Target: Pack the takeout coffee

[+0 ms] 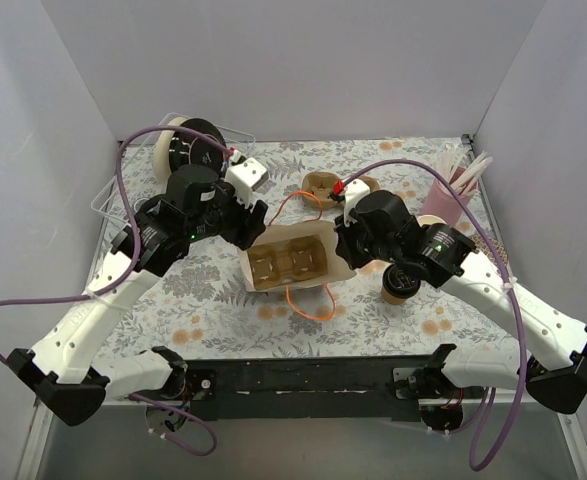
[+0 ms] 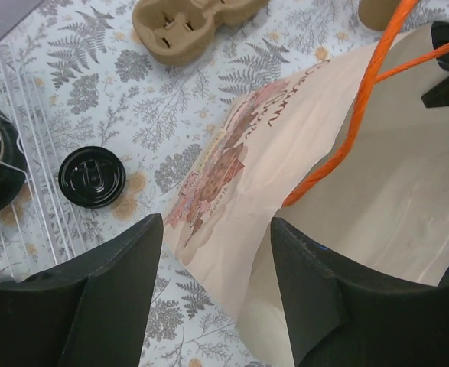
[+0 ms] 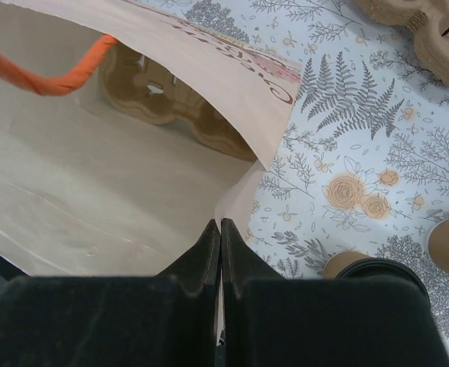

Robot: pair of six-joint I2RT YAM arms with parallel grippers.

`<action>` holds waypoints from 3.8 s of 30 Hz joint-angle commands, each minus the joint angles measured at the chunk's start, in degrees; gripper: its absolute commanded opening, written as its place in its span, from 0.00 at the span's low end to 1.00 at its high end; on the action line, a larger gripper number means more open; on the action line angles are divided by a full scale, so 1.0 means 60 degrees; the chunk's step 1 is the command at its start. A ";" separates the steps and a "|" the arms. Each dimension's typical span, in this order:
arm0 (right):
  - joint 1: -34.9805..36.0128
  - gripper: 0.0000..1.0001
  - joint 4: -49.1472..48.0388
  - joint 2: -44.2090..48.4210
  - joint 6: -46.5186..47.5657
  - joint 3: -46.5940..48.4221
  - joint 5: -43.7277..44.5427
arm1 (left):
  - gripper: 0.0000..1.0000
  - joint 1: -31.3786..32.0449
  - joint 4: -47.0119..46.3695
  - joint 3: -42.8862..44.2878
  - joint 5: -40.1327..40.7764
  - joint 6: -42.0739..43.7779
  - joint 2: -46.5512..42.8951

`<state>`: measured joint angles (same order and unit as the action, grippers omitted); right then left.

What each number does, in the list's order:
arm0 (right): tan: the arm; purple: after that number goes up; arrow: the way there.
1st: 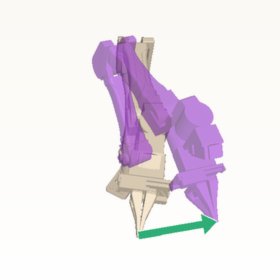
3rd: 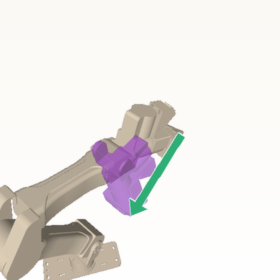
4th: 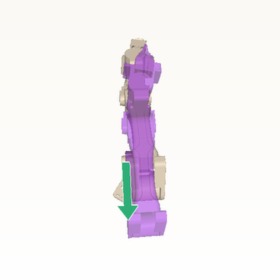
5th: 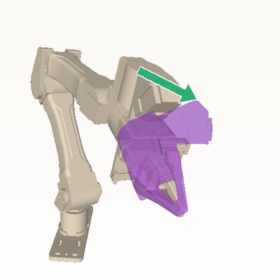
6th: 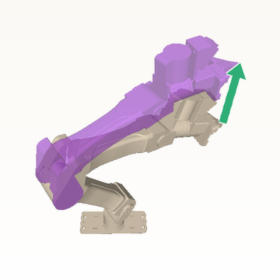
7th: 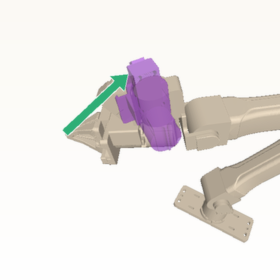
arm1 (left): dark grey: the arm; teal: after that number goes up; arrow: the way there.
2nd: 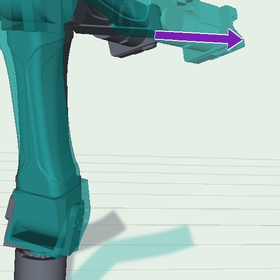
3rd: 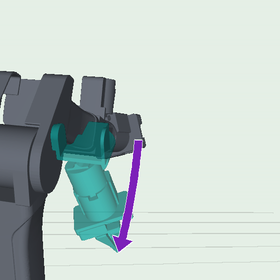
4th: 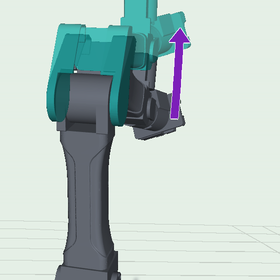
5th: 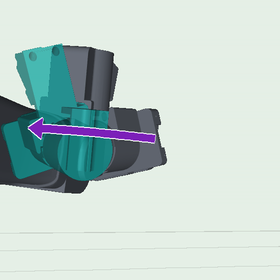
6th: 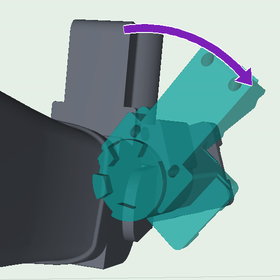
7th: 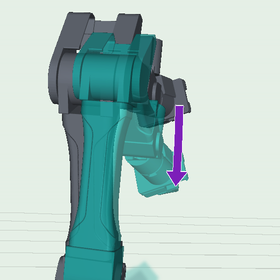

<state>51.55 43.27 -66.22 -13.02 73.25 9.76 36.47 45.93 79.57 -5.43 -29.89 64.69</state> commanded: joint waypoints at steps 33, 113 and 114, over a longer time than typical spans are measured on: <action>-0.0594 0.66 -0.0679 0.1851 0.0265 0.0755 0.0686 | 0.00 -0.0058 -0.1180 -0.1278 -0.0838 0.3193 -0.0835; -0.5120 0.95 0.1915 -0.0610 0.0470 -0.2292 -0.0147 | 0.00 -0.0058 -0.1210 -0.2407 0.0144 0.1744 -0.2666; -0.5120 0.95 0.1930 -0.0610 0.0470 -0.2248 -0.0147 | 0.00 -0.0058 -0.1210 -0.2407 0.0144 0.1744 -0.2666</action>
<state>21.10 53.87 -70.37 -10.39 58.33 6.81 36.45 39.03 62.65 -4.91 -18.68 49.10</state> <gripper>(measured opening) 0.945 0.012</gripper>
